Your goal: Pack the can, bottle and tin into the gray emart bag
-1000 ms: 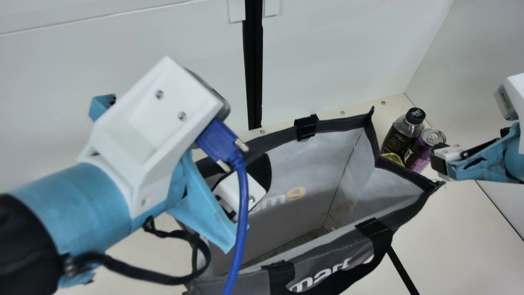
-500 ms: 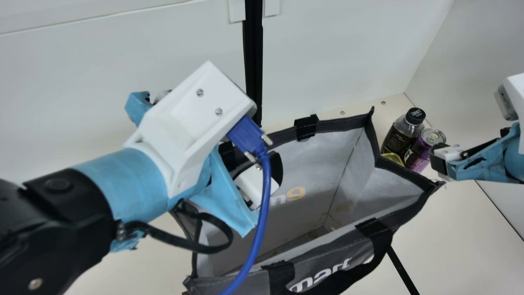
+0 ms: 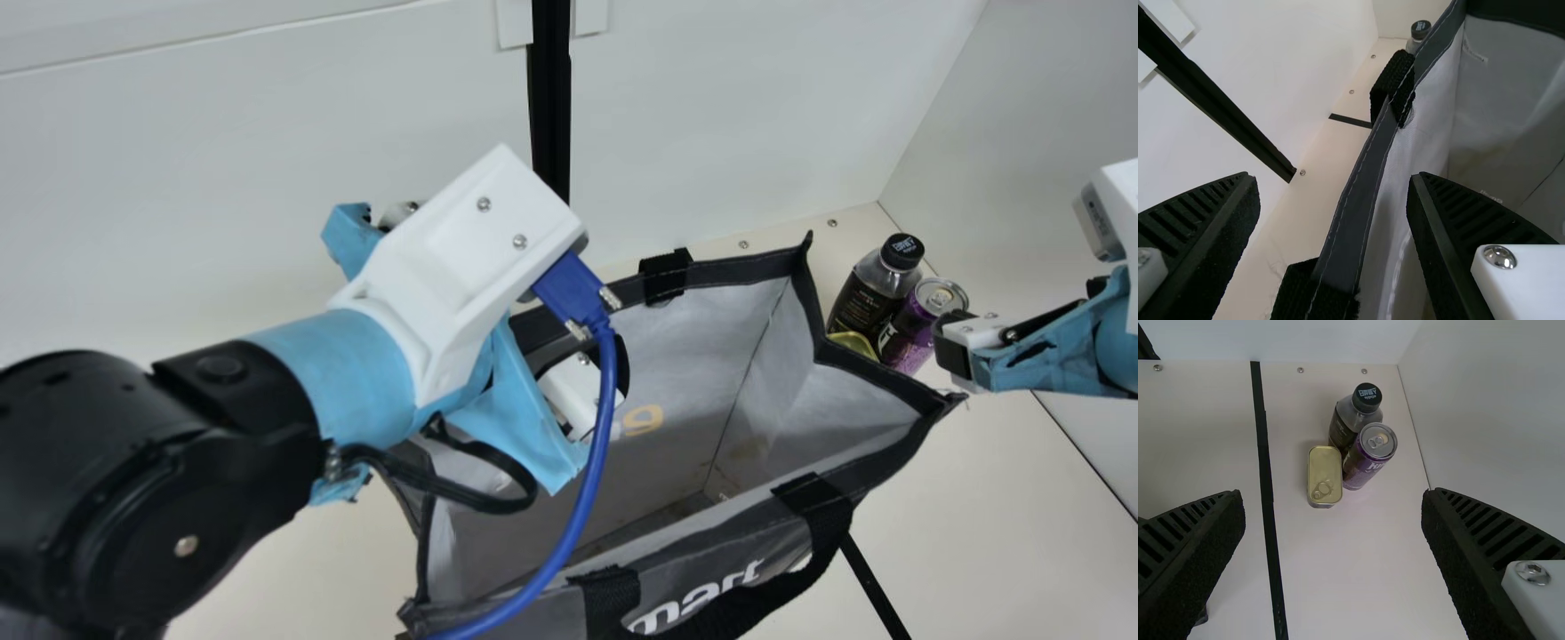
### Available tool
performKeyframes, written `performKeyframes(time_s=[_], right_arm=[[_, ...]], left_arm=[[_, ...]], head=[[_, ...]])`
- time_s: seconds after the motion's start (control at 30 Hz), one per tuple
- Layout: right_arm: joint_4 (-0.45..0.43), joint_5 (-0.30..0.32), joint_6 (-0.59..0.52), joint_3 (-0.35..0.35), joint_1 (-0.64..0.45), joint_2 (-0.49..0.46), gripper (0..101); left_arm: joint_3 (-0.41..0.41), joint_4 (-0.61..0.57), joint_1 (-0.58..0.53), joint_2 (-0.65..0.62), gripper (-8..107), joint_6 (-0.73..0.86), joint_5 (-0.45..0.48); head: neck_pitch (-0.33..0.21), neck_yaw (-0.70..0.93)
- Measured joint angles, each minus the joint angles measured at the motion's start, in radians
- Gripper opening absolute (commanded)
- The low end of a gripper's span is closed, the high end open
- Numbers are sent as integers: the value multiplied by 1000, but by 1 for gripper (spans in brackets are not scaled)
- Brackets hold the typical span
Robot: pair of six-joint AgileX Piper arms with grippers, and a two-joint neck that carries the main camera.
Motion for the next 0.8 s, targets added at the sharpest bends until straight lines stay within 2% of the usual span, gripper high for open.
performKeyframes(time_s=[0.47, 0.8], right_arm=[[0, 0, 0, 0, 0, 0, 91], [0, 0, 0, 0, 0, 0, 91]], left_arm=[[13, 2, 8, 34, 90, 6, 0], [39, 14, -3, 36, 23, 14, 0]], head=[[0, 0], [0, 0]])
